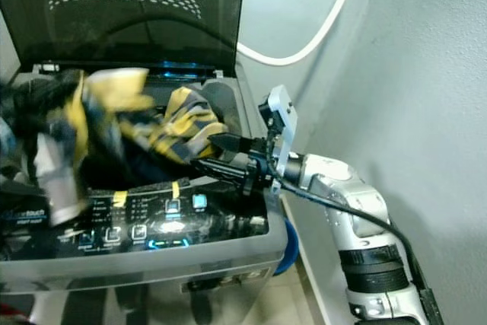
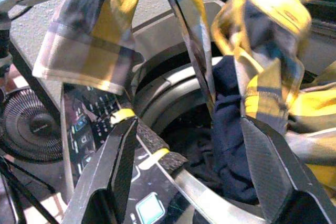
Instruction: Clothes washing
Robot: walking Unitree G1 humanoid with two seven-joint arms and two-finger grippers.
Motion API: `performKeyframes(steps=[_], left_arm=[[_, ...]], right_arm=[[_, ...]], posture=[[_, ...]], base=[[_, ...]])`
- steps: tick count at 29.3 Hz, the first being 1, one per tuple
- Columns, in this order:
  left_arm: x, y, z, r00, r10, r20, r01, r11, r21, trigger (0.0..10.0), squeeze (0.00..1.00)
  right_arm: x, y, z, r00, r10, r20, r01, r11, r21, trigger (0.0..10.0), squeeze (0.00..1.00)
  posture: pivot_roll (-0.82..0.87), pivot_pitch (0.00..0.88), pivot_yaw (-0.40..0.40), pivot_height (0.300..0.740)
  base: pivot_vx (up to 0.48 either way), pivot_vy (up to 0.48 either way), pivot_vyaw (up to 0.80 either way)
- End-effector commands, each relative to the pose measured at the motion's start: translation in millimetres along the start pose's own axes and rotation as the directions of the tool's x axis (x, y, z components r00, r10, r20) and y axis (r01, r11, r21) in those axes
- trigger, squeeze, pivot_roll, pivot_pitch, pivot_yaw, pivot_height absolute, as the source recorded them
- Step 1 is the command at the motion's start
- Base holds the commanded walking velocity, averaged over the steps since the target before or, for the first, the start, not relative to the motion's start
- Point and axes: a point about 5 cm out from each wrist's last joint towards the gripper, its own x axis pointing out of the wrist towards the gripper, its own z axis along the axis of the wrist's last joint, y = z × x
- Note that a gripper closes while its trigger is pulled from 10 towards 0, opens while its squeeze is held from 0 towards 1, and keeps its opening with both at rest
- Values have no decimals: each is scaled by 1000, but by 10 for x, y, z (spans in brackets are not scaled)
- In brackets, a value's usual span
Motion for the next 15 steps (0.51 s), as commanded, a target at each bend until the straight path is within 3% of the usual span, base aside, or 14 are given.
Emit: performKeyframes(steps=[1, 2, 3, 5, 6, 11, 14, 15], left_arm=[[2, -15, 124, 997, -14, 75, 11, 999, 36, 0, 0], [2, -15, 124, 997, -14, 75, 11, 999, 36, 0, 0], [84, 102, 234, 989, 30, 142, -40, 997, 69, 0, 0], [84, 102, 234, 989, 30, 142, -40, 997, 69, 0, 0], [184, 166, 328, 980, 34, 195, -57, 992, 112, 0, 0], [264, 183, 404, 972, 19, 234, -53, 989, 138, 0, 0], [398, 218, 569, 945, 3, 327, -83, 969, 231, 0, 0], [432, 258, 530, 945, 2, 328, -91, 963, 255, 0, 0]], right_arm=[[-14, -27, 4, 1000, -24, 2, 24, 1000, -9, 10000, 0], [-14, -27, 4, 1000, -24, 2, 24, 1000, -9, 10000, 0], [-27, -124, 55, 994, -104, 38, 105, 994, -12, 10000, 0], [-27, -124, 55, 994, -104, 38, 105, 994, -12, 10000, 0], [-40, -190, 96, 984, -161, 70, 162, 987, -8, 10000, 0], [-53, -219, 124, 978, -186, 90, 187, 982, -2, 10000, 0], [-92, -239, 152, 971, -216, 106, 217, 976, 4, 10000, 0], [-104, -242, 152, 970, -220, 106, 221, 975, 5, 10000, 0]], posture=[[93, 104, -8, 740], [93, 104, -8, 740], [96, 99, -9, 740], [96, 99, -9, 740], [97, 97, -9, 740], [92, 96, -5, 740], [95, 105, -6, 740], [99, 112, -6, 740]], base=[[0, 0, 0], [0, 0, 0], [0, 0, 0], [0, 0, 0], [0, 0, 0], [0, 0, 0], [0, 0, 0], [0, 0, 0]])
